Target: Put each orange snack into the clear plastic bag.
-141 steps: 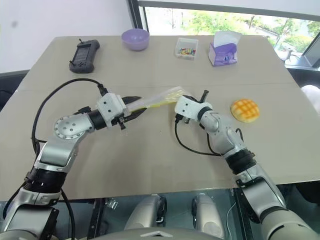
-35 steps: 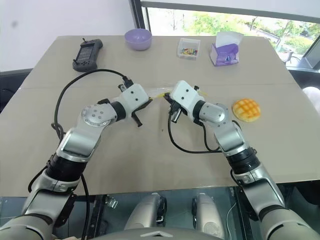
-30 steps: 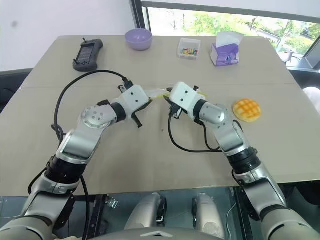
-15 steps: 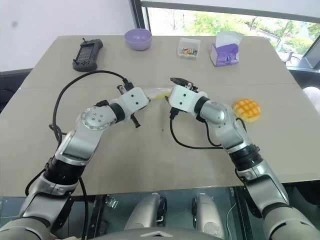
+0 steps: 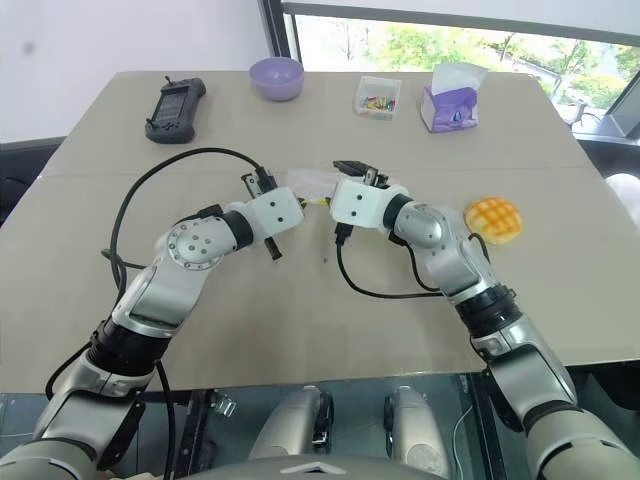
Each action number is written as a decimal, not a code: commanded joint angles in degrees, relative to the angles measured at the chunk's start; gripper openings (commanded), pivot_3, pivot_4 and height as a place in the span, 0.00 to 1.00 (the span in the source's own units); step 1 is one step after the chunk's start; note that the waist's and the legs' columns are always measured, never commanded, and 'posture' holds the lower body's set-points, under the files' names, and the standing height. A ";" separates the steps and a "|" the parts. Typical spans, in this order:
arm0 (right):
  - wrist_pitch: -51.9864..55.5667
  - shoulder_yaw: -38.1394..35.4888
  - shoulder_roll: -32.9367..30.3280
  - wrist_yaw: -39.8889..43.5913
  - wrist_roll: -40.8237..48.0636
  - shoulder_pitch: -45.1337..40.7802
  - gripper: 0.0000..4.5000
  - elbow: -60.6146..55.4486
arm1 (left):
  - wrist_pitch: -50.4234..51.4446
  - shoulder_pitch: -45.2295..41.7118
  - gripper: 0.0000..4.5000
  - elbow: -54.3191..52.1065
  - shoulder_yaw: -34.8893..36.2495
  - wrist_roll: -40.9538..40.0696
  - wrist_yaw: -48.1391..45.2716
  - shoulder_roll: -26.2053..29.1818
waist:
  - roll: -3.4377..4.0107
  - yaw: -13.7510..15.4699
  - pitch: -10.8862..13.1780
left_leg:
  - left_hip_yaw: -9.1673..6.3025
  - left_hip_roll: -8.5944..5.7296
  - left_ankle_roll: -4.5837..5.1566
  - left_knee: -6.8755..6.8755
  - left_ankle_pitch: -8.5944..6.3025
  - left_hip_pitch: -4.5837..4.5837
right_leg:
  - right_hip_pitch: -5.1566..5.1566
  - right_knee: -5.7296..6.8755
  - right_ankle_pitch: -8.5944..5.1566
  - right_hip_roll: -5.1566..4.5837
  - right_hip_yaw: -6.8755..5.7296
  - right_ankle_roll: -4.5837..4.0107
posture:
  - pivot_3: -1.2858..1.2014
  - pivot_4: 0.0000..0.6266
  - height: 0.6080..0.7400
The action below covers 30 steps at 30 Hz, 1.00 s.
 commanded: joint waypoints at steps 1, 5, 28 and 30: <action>-1.14 -0.92 -0.76 0.75 0.76 0.06 0.69 -3.14 | -0.99 -0.33 0.00 -1.71 1.42 0.36 0.08 0.09 | 0.00 0.00 0.00 | 0.00 0.00 0.01 0.00 -0.01 0.00 | 0.00 0.00 0.00 0.00 0.00 0.00 | 0.52 0.24 1.00; -1.31 -0.78 -1.07 0.78 0.20 -0.06 0.69 -2.93 | -0.86 -0.30 0.00 -1.99 1.48 0.20 0.04 -0.09 | 0.00 -0.02 0.00 | 0.00 0.00 0.01 0.00 -0.01 0.00 | 0.00 0.00 0.00 0.00 0.00 0.00 | 0.52 0.24 1.00; 8.25 -2.21 1.12 -1.11 0.75 -0.26 0.69 1.00 | -7.26 1.84 0.00 -3.35 0.88 1.24 -1.62 1.19 | 0.00 0.02 0.00 | 0.00 0.00 0.01 0.00 -0.01 0.00 | 0.00 0.00 0.00 0.00 -0.01 0.00 | 0.52 0.24 1.00; 11.43 -2.94 2.07 -2.00 1.04 0.15 0.69 1.25 | -8.02 2.05 0.00 -3.50 0.97 1.14 -1.72 1.22 | 0.00 -0.01 0.00 | 0.00 0.00 0.02 0.00 -0.01 0.00 | 0.00 0.00 0.00 -0.01 0.00 0.00 | 0.52 0.24 1.00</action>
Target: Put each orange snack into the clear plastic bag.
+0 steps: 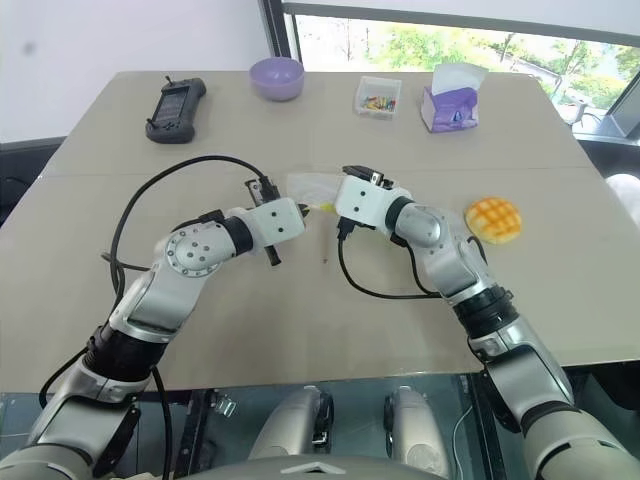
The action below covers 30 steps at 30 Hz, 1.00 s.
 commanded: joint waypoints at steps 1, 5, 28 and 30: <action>5.54 -3.41 1.75 -2.50 1.06 0.21 0.69 -0.53 | -2.19 0.02 0.00 -3.56 1.08 0.16 -0.33 0.30 | 0.00 -0.02 0.00 | 0.00 0.00 0.00 0.00 0.00 0.00 | 0.00 0.00 0.00 0.00 0.00 0.00 | 0.52 0.24 1.00; 12.80 -6.48 4.33 -4.71 3.04 0.82 0.69 0.64 | -2.34 1.00 0.00 -3.55 2.05 0.03 -0.21 0.77 | 0.00 -0.02 0.00 | 0.00 0.01 0.00 -0.01 0.00 0.00 | 0.00 0.01 0.00 0.01 0.01 0.00 | 0.52 0.24 1.00; 12.08 -12.95 3.91 -6.72 12.62 2.03 0.81 5.25 | -0.27 5.02 0.00 -3.71 7.25 -5.05 -0.34 0.05 | 0.03 -0.15 0.01 | 0.00 0.01 0.12 -0.04 -0.07 0.01 | 0.00 -0.01 0.00 -0.01 0.01 0.00 | 0.52 0.24 1.00; 9.48 -11.80 2.81 -7.62 10.97 2.79 0.98 3.94 | 1.22 4.55 0.00 -3.70 7.14 -4.89 0.08 -0.83 | 0.02 -0.16 0.01 | 0.00 0.00 0.13 -0.04 -0.08 0.01 | 0.00 -0.01 0.00 0.00 0.01 0.00 | 0.52 0.24 1.00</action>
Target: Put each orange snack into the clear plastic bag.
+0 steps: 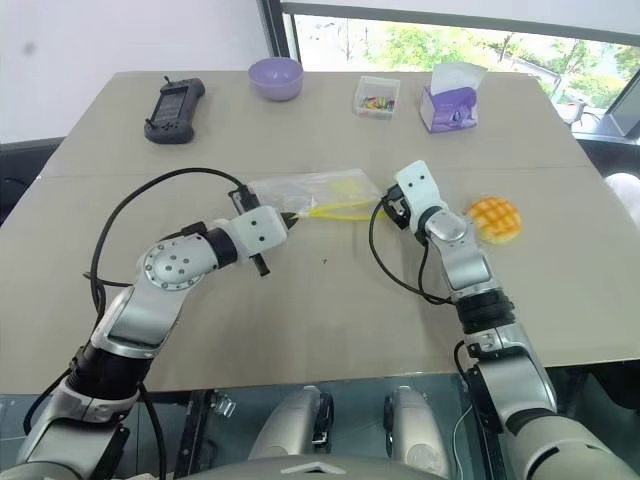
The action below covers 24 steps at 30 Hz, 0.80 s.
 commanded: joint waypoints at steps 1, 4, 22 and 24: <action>-4.68 1.23 -1.50 -0.46 -1.57 0.95 0.93 -4.63 | 2.15 -1.28 0.00 -1.55 1.08 -0.24 1.11 -1.16 | 0.00 0.03 0.00 | 0.00 0.00 0.00 0.00 0.00 0.00 | 0.00 0.01 0.00 0.00 0.00 0.00 | 0.52 0.24 1.00; -6.40 1.75 -2.59 -1.25 -2.96 1.08 0.77 -5.09 | 3.74 -1.74 0.00 -1.11 0.94 0.21 1.59 -1.93 | 0.00 0.01 0.00 | 0.00 0.00 0.00 0.00 0.00 0.00 | 0.00 0.02 0.00 0.00 0.00 0.00 | 0.52 0.24 1.00; -15.24 3.57 -13.19 7.60 -4.37 7.66 0.49 -16.04 | 8.95 -4.93 0.00 0.86 0.29 1.39 3.53 -4.17 | 0.00 0.21 0.00 | -0.01 0.00 -0.01 0.01 0.01 0.00 | 0.01 0.00 0.00 -0.01 0.00 0.00 | 0.52 0.24 1.00; -15.35 3.09 -13.87 9.93 -2.35 8.48 0.49 -18.74 | 9.13 -5.32 0.00 0.96 0.30 1.44 3.52 -4.24 | -0.01 0.21 0.00 | 0.00 0.00 -0.01 0.01 0.00 -0.01 | 0.01 -0.01 0.00 -0.01 0.01 0.00 | 0.52 0.24 1.00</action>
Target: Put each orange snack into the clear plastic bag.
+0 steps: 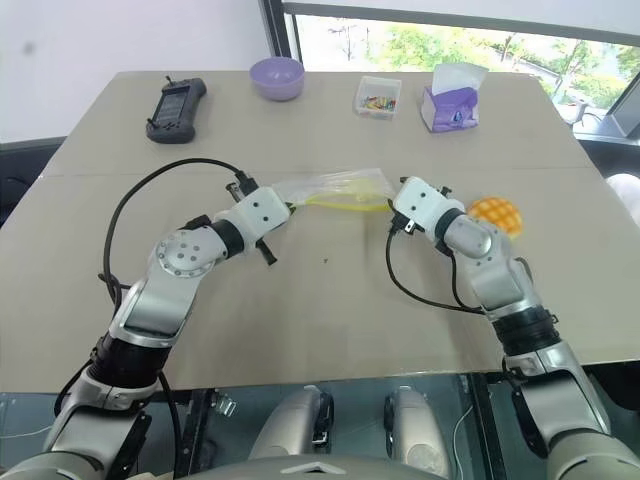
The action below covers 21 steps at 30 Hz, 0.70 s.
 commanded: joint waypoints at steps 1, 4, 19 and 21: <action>-1.42 -1.72 -1.20 3.32 3.44 0.48 0.49 -6.85 | 0.21 -1.82 0.00 -0.69 0.37 0.34 0.73 -0.07 | 0.00 -0.04 0.00 | 0.00 0.00 0.01 0.00 -0.01 0.00 | 0.00 0.00 0.00 0.00 0.00 0.00 | 0.52 0.24 1.00; 0.34 -1.86 -0.57 4.92 5.48 0.33 0.32 -8.97 | 0.50 -2.34 0.00 -0.82 0.20 0.27 0.69 -0.33 | 0.00 -0.08 0.00 | 0.00 0.00 0.03 0.01 -0.02 0.02 | 0.00 0.03 0.00 0.00 0.01 0.00 | 0.52 0.24 1.00; 4.04 2.47 10.66 0.89 4.30 -6.11 0.01 1.43 | -1.41 -2.15 0.00 -3.68 -0.45 -0.88 -0.56 -0.85 | -0.01 0.11 0.00 | -0.02 0.00 -0.11 0.01 0.07 0.01 | 0.01 0.02 0.00 0.00 -0.03 0.00 | 0.52 0.24 1.00; 3.26 2.90 11.25 -0.08 3.31 -6.92 0.01 3.81 | -1.69 -1.95 0.00 -4.24 -0.45 -1.60 -0.92 -1.10 | -0.01 0.14 0.00 | -0.01 -0.01 -0.17 0.01 0.10 -0.01 | 0.01 0.01 0.00 -0.02 -0.03 0.00 | 0.52 0.24 1.00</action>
